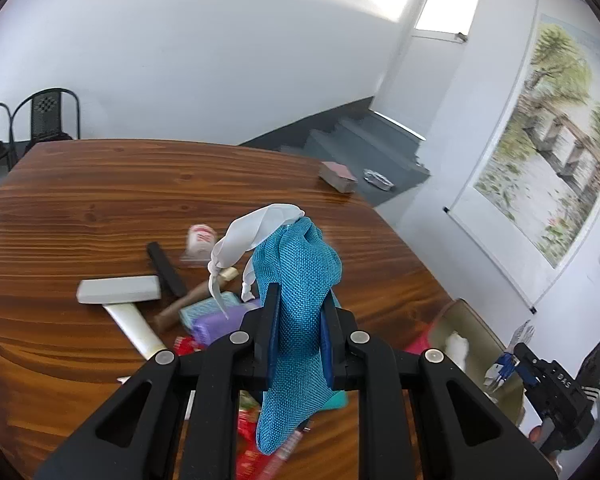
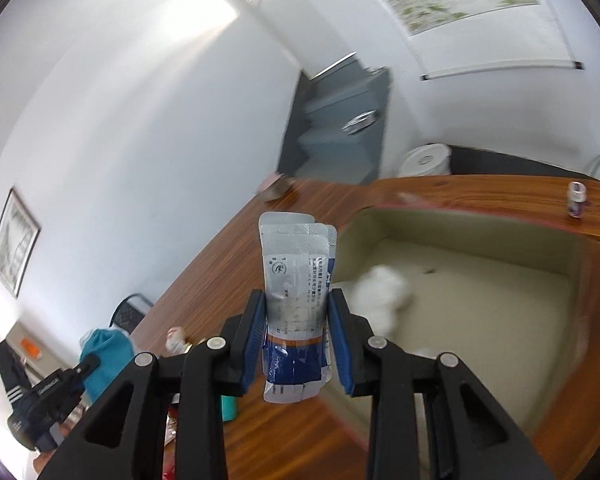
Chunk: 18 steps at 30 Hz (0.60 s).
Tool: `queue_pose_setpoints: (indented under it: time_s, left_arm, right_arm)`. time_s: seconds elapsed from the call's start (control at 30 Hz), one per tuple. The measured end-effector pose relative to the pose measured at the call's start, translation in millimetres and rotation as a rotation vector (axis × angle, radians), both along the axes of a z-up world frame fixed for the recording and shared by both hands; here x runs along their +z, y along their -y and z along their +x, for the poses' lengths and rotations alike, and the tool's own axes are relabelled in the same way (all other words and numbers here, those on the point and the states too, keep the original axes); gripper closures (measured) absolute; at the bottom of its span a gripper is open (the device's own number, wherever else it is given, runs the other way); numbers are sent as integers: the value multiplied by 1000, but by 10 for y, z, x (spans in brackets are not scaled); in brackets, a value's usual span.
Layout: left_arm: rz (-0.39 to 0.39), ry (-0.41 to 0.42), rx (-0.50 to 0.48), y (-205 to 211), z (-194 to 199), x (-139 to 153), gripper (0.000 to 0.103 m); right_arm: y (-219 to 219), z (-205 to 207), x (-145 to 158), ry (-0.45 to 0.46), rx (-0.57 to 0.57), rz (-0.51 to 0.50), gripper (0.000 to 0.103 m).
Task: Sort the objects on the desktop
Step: 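Carry the medicine box and blue pouch over the tin with both grippers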
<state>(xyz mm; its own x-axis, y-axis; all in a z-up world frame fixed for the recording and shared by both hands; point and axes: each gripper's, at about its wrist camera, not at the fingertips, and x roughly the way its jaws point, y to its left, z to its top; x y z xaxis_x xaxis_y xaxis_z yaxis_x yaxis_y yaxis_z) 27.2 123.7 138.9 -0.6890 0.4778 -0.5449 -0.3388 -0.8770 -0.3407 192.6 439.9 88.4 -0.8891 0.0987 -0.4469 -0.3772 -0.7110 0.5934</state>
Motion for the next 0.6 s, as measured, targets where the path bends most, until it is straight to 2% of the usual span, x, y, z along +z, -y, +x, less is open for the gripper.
queue_pose_setpoints:
  time_s: [0.2,0.6]
  left_arm:
    - [-2,-9,-52,-255,129,27,85]
    - [-16,-9,-118,-651,361,14,85]
  right_arm:
    - [-151,88,-84,46,-45,-25,68]
    - [-381,140,-268,88,-19,-81,66]
